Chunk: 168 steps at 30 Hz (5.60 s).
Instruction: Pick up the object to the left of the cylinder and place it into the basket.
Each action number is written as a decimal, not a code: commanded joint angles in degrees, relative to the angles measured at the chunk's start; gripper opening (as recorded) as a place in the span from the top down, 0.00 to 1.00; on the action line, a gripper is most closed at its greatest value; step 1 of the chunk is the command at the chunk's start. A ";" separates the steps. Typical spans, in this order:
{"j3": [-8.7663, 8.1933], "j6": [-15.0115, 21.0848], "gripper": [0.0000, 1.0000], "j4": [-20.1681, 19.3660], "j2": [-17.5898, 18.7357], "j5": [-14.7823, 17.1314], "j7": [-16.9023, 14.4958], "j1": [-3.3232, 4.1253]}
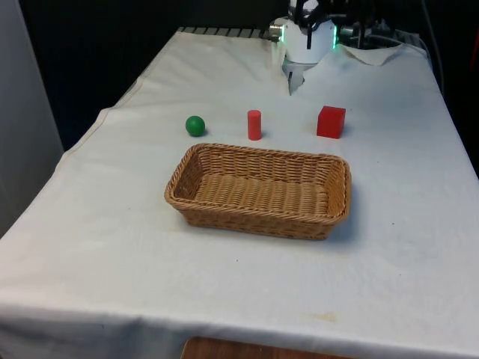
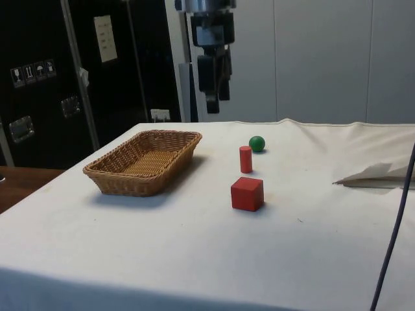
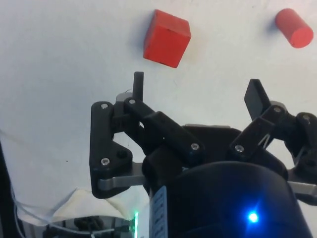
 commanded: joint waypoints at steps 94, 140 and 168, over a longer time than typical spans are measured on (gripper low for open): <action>2.46 36.04 0.92 -12.78 22.57 -0.57 19.88 0.11; -5.21 23.61 0.99 -8.54 12.09 -0.74 9.97 -1.32; -8.65 13.12 0.99 4.81 13.18 0.11 4.76 -1.72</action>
